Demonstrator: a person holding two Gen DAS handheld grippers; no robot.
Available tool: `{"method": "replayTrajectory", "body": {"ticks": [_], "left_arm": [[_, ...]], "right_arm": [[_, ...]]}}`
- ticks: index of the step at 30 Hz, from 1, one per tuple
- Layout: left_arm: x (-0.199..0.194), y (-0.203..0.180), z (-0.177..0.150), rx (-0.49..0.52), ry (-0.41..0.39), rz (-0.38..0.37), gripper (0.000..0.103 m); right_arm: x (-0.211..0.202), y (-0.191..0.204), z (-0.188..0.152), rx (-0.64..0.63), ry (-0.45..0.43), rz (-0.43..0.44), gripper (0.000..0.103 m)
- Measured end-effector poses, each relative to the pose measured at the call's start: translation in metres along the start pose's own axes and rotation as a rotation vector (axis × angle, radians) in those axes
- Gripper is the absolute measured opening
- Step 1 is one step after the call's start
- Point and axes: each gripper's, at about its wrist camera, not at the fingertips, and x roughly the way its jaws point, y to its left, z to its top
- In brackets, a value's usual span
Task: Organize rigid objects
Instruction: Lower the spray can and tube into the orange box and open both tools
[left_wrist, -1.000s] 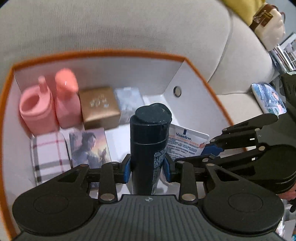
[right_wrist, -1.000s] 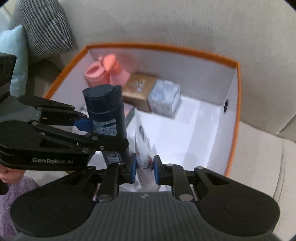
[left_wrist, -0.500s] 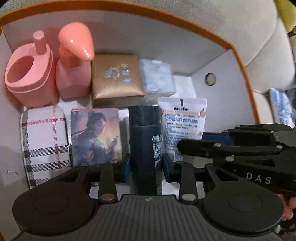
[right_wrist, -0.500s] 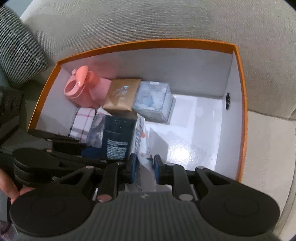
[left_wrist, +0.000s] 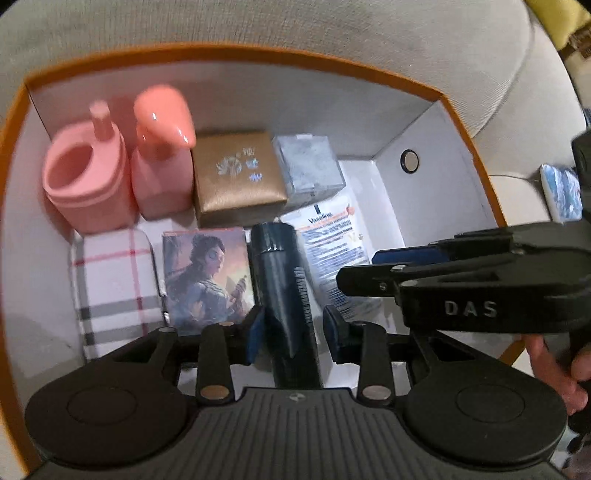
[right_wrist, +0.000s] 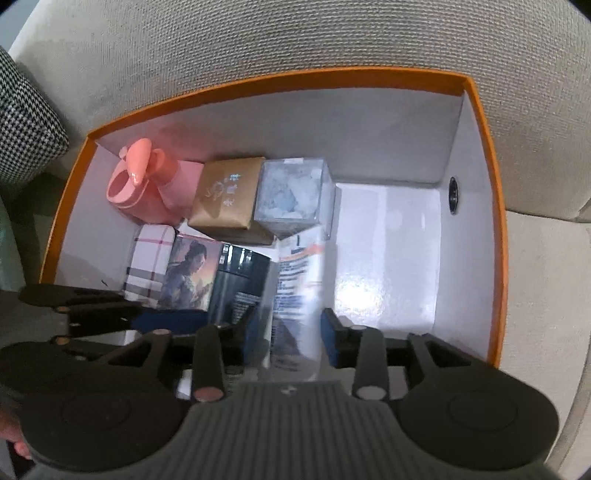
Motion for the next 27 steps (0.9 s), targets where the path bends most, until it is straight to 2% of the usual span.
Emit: {"method": "replayTrajectory", "body": {"ticks": [4, 7, 11, 13, 17, 21, 27], "left_arm": [[-0.002, 0.001, -0.002, 0.015, -0.016, 0.027, 0.038], [-0.004, 0.005, -0.002, -0.010, -0.026, 0.008, 0.034], [0.006, 0.006, -0.001, -0.024, 0.014, 0.001, 0.031], [0.010, 0.008, -0.001, -0.041, 0.028, -0.013, 0.028], [0.016, 0.015, 0.000, -0.105, 0.032, -0.048, 0.028], [0.016, 0.015, 0.000, -0.106, 0.024, -0.044, 0.028], [-0.011, 0.003, -0.010, -0.057, -0.071, -0.048, 0.028]], "right_arm": [[0.000, 0.003, -0.001, -0.034, 0.012, -0.051, 0.038], [0.003, 0.006, -0.002, -0.061, 0.026, -0.087, 0.037], [0.014, 0.009, -0.004, -0.078, 0.053, -0.123, 0.039], [0.018, 0.007, -0.004, -0.044, 0.059, -0.103, 0.038], [0.018, 0.004, -0.007, -0.003, 0.072, -0.066, 0.033], [0.018, 0.005, -0.010, 0.000, 0.067, -0.059, 0.033], [-0.002, 0.012, -0.017, -0.043, 0.013, -0.083, 0.032]]}}
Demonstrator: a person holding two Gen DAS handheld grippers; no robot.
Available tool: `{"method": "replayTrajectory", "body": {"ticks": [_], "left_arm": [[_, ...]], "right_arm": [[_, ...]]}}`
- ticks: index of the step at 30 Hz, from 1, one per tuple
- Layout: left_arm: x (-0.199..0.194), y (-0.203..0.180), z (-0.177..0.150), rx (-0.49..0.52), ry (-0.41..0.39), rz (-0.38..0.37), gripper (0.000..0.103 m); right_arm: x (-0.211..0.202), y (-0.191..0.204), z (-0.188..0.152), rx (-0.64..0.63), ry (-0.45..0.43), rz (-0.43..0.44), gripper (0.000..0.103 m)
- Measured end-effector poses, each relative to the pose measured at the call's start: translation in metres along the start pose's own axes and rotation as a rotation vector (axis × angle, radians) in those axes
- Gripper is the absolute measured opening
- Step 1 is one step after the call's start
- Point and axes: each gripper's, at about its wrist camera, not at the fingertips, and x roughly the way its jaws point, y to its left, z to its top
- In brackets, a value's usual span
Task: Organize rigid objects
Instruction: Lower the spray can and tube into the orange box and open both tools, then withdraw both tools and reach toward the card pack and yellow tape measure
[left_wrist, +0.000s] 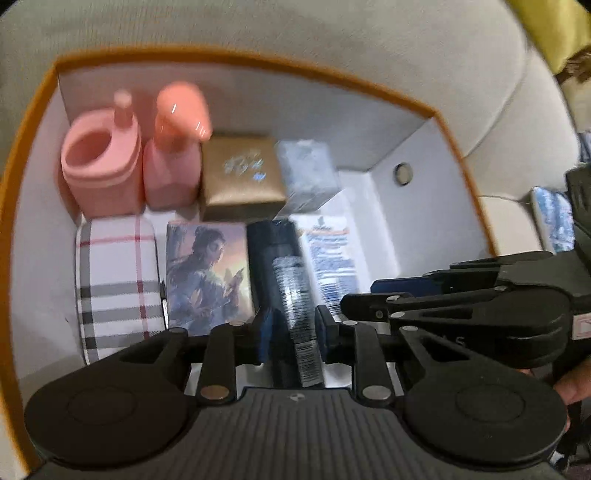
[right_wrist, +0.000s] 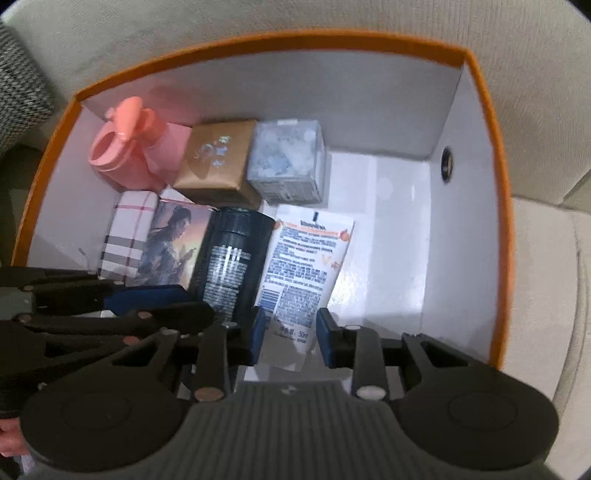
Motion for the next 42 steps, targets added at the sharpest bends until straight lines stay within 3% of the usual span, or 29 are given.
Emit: {"method": "replayTrajectory", "body": {"ticks": [6, 13, 17, 21, 23, 25, 28, 30, 32, 42], "left_arm": [[-0.052, -0.027, -0.021, 0.116, -0.145, -0.011, 0.028], [-0.104, -0.050, -0.082, 0.220, -0.306, -0.041, 0.028], [-0.101, -0.051, -0.118, 0.243, -0.336, -0.015, 0.028], [-0.074, -0.045, -0.152, 0.240, -0.288, -0.031, 0.028], [-0.057, -0.042, -0.165, 0.245, -0.270, -0.016, 0.030], [-0.041, -0.041, -0.171, 0.247, -0.243, 0.046, 0.030], [-0.024, -0.046, -0.173, 0.306, -0.234, 0.128, 0.043], [-0.020, -0.052, -0.170, 0.365, -0.251, 0.163, 0.060], [-0.015, -0.055, -0.164, 0.421, -0.258, 0.182, 0.065], [0.022, -0.069, -0.153, 0.764, -0.162, 0.240, 0.075]], "right_arm": [[-0.051, 0.015, -0.022, -0.079, -0.149, 0.017, 0.033], [-0.109, 0.020, -0.086, -0.126, -0.358, 0.065, 0.040], [-0.116, 0.016, -0.134, -0.114, -0.452, 0.067, 0.040], [-0.095, 0.008, -0.180, -0.066, -0.506, 0.065, 0.040], [-0.077, 0.005, -0.197, -0.040, -0.504, 0.048, 0.040], [-0.056, 0.001, -0.207, 0.006, -0.474, 0.050, 0.041], [-0.030, -0.003, -0.212, 0.044, -0.428, 0.038, 0.047], [-0.020, -0.004, -0.209, 0.034, -0.409, 0.023, 0.048], [-0.013, -0.004, -0.202, 0.016, -0.399, 0.008, 0.052], [0.012, -0.011, -0.170, -0.109, -0.326, -0.007, 0.054]]}}
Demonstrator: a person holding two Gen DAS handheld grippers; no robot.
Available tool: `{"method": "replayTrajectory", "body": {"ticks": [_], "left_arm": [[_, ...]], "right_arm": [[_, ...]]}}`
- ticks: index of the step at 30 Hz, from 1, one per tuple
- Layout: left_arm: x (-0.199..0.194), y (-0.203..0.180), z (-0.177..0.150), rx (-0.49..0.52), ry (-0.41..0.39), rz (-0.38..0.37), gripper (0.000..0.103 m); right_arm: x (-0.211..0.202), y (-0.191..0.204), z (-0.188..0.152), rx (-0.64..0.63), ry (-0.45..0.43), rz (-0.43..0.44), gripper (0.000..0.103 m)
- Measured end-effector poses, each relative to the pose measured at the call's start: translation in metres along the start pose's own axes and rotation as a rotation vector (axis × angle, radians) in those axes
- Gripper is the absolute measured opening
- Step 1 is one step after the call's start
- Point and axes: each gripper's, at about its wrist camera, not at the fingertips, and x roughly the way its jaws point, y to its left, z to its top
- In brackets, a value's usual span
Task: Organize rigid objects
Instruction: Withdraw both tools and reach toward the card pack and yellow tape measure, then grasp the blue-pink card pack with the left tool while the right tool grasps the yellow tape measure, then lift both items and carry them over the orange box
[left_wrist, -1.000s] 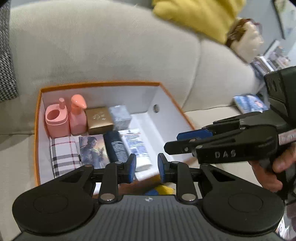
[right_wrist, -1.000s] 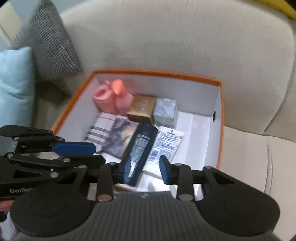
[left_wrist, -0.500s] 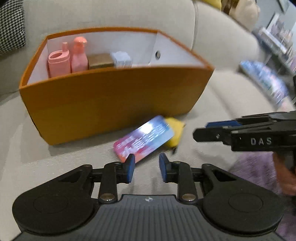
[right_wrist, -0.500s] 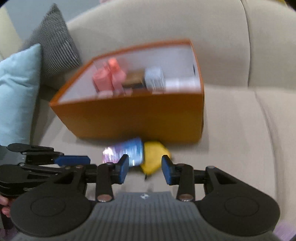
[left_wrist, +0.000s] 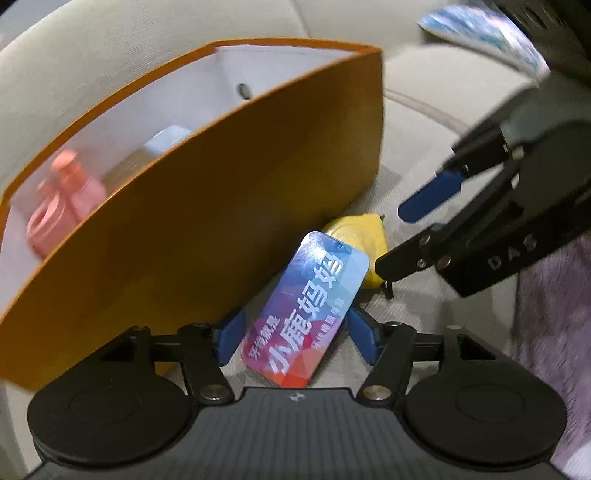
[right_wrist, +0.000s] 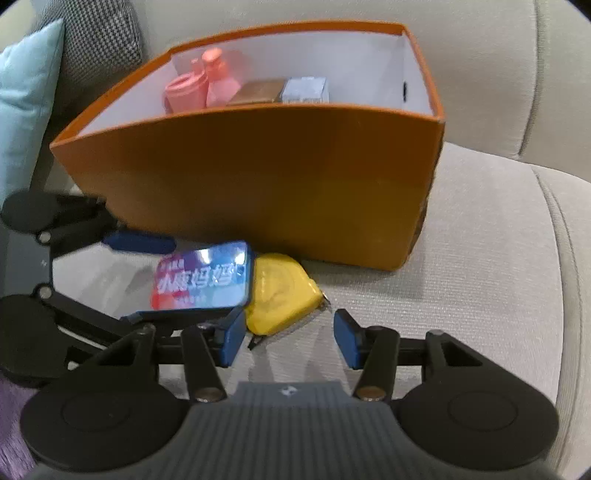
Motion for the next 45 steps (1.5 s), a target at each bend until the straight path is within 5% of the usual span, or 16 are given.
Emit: {"method": "replayTrajectory", "body": {"ticks": [7, 15, 22, 27, 29, 35, 45], "left_arm": [[0.012, 0.006, 0.008, -0.033, 0.022, -0.083, 0.068], [0.003, 0.029, -0.007, -0.335, 0.096, -0.044, 0.056], [-0.007, 0.033, -0.017, -0.400, 0.093, -0.041, 0.067], [-0.006, 0.035, -0.015, -0.405, 0.099, -0.058, 0.072], [-0.006, 0.034, -0.015, -0.402, 0.098, -0.053, 0.072], [-0.013, 0.025, -0.023, -0.417, 0.080, 0.007, 0.052], [-0.040, 0.025, -0.044, -0.563, 0.020, 0.002, 0.051]], "right_arm": [[0.004, -0.004, 0.006, -0.032, 0.022, 0.019, 0.055], [0.002, 0.008, 0.016, -0.214, 0.005, 0.007, 0.066], [0.018, 0.023, 0.029, -0.386, 0.035, 0.001, 0.067], [0.027, 0.012, 0.036, -0.329, 0.058, 0.030, 0.067], [0.032, 0.008, 0.036, -0.357, 0.157, 0.172, 0.064], [0.023, 0.007, 0.020, -0.316, 0.127, 0.152, 0.060], [0.002, -0.003, 0.007, -0.156, 0.107, 0.140, 0.057]]}}
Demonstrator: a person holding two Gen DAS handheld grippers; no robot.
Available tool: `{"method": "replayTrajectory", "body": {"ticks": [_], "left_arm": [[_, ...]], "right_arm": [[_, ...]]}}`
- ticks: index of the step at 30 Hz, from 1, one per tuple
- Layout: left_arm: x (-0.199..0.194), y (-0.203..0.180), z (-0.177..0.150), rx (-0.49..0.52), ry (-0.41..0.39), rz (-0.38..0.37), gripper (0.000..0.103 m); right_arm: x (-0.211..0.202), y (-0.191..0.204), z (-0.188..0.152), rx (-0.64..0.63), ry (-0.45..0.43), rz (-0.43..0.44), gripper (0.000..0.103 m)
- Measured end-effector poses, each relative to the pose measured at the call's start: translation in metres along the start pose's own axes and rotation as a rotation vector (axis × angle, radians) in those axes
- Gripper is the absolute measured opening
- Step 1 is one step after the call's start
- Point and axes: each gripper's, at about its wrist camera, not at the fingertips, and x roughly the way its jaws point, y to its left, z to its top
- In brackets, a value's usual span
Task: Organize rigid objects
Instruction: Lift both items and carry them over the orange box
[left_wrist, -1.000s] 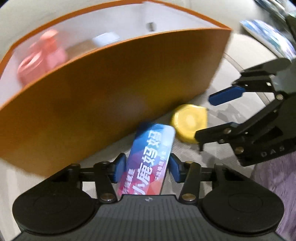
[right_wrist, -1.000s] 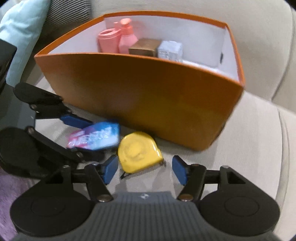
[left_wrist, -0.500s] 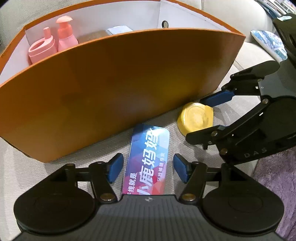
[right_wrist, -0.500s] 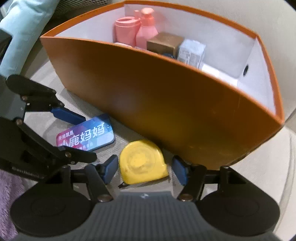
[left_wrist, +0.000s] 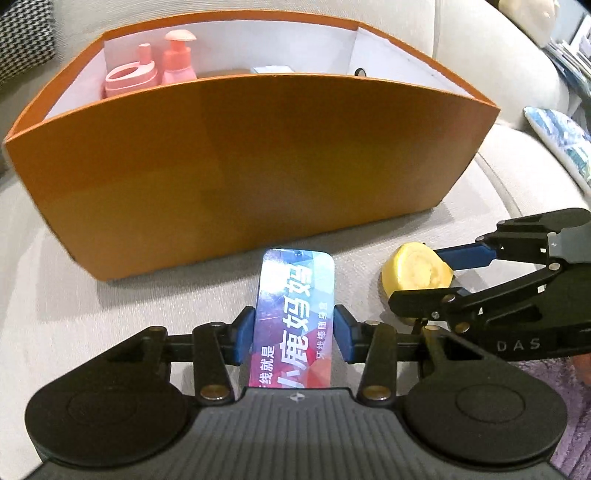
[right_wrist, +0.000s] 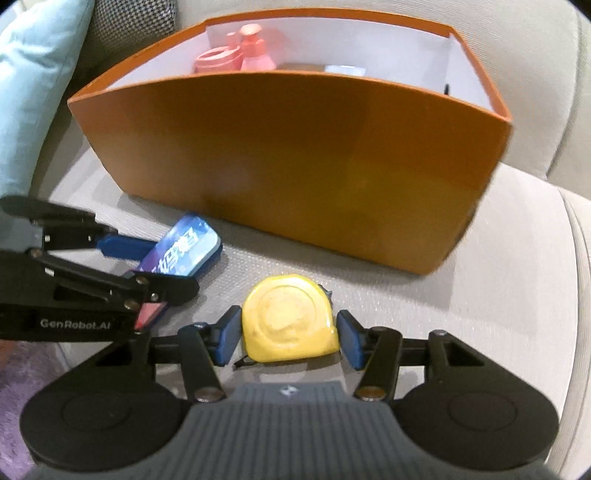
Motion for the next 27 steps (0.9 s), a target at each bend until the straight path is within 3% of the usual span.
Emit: {"method": "replayTrajectory", "body": {"ticks": [10, 20, 27], "left_arm": [[-0.042, -0.017, 0.005, -0.073, -0.090, -0.055, 0.051], [-0.093, -0.032, 0.048, 0.015, -0.139, -0.057, 0.051], [-0.091, -0.031, 0.098, 0.079, -0.148, -0.056, 0.051]], "right_arm": [[-0.051, 0.003, 0.002, 0.007, -0.089, 0.008, 0.057], [-0.117, 0.011, 0.032, -0.128, -0.178, 0.012, 0.057], [-0.132, -0.001, 0.082, -0.223, -0.191, -0.003, 0.057]]}}
